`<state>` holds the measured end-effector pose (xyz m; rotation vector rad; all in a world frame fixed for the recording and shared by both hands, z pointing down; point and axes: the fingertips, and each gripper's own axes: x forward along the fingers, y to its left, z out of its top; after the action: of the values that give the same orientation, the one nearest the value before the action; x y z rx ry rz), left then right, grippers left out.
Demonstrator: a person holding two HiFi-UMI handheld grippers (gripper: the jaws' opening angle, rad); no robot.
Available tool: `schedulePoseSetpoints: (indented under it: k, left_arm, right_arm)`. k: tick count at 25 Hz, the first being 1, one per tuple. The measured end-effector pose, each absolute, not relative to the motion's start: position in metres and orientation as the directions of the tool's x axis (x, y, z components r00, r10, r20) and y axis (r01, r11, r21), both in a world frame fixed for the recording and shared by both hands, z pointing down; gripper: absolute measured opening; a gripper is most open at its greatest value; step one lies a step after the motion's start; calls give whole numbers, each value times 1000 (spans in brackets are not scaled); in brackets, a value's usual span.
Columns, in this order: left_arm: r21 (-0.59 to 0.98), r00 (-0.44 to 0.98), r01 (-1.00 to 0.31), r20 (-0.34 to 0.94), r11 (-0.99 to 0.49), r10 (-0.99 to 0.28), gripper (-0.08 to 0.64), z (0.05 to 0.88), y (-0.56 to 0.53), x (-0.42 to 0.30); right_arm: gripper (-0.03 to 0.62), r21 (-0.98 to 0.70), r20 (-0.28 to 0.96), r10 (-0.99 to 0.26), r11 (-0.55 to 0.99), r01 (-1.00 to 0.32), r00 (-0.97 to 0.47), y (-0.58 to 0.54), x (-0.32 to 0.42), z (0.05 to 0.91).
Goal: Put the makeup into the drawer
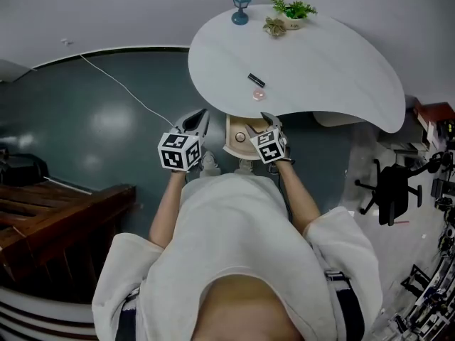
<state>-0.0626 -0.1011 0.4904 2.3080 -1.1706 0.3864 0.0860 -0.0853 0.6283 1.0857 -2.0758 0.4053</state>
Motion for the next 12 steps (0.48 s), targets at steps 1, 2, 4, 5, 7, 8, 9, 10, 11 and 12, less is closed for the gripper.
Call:
schedulePoseSetpoints:
  k: [1, 2, 4, 5, 7, 8, 9, 10, 11, 12]
  left_arm:
    - [318, 587, -810, 466, -493, -662, 12, 489, -101, -63]
    - [317, 587, -809, 466, -495, -662, 12, 488, -101, -63]
    - [313, 586, -810, 465, -496, -663, 12, 487, -103, -65]
    - [311, 585, -811, 464, -497, -665, 12, 486, -105, -66]
    - [306, 581, -813, 462, -495, -670, 12, 485, -107, -69]
    - [305, 579, -815, 460, -493, -673, 12, 485, -108, -71]
    - [303, 576, -817, 459, -490, -676, 12, 484, -108, -73]
    - [302, 574, -819, 458, -488, -679, 12, 484, -109, -74]
    - [302, 571, -821, 458, -485, -681, 12, 484, -111, -75]
    - [302, 568, -823, 458, -481, -683, 12, 484, -112, -77]
  right_arm:
    - [265, 17, 727, -582, 546, -838, -364, -91, 91, 627]
    - [271, -19, 717, -596, 502, -864, -362, -97, 97, 626]
    - [279, -68, 701, -623, 426, -902, -347, -110, 108, 625]
    - [285, -87, 697, -633, 392, -916, -337, -116, 113, 625]
    - [291, -116, 696, -644, 337, -934, -319, -126, 120, 626]
    - [294, -121, 699, -644, 322, -939, -311, -128, 122, 628]
    - [296, -122, 703, -642, 314, -942, -305, -131, 124, 630]
    - [296, -119, 710, -638, 310, -943, -299, -134, 126, 633]
    - [298, -116, 716, -632, 309, -944, -295, -137, 126, 635]
    - [298, -112, 724, -625, 310, -944, -291, -140, 127, 638]
